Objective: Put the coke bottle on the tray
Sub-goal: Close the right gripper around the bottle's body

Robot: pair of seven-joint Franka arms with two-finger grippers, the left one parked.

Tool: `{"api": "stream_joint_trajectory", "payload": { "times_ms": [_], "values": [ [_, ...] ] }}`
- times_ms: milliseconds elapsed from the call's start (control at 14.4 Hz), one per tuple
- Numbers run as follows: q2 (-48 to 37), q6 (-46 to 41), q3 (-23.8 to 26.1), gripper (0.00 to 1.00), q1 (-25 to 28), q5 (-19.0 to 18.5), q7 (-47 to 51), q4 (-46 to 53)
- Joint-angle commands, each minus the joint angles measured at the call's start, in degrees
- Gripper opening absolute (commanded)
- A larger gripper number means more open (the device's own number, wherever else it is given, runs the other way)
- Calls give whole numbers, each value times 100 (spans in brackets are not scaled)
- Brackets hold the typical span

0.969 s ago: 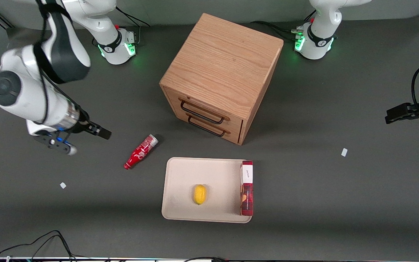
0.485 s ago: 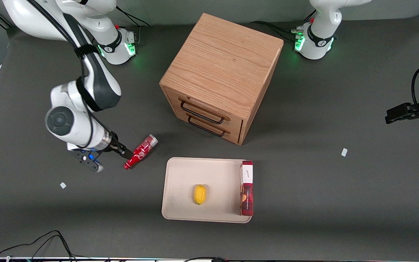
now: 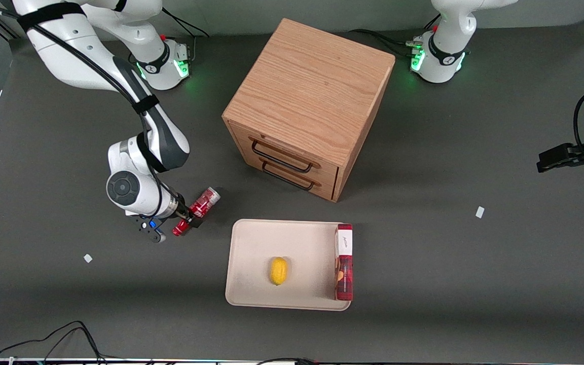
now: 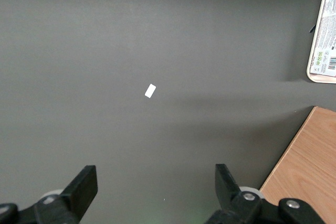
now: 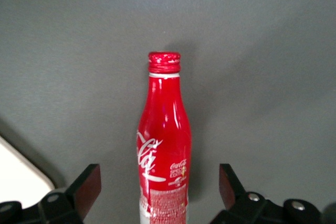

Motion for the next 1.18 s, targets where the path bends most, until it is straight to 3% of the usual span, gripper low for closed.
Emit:
{"api": "stream_joint_trajectory", "payload": {
  "times_ms": [0,623,692,831,1108],
  "values": [
    [-59,417,22,100,15,-126,239,-426],
    [187,1262,22,100,24,-126,230,-752],
    [214,1306,22,96,24,-126,230,-752],
    [249,1341,22,84,24,-126,230,-735],
    [275,1333,39,40,7,-117,221,-665]
  ]
}}
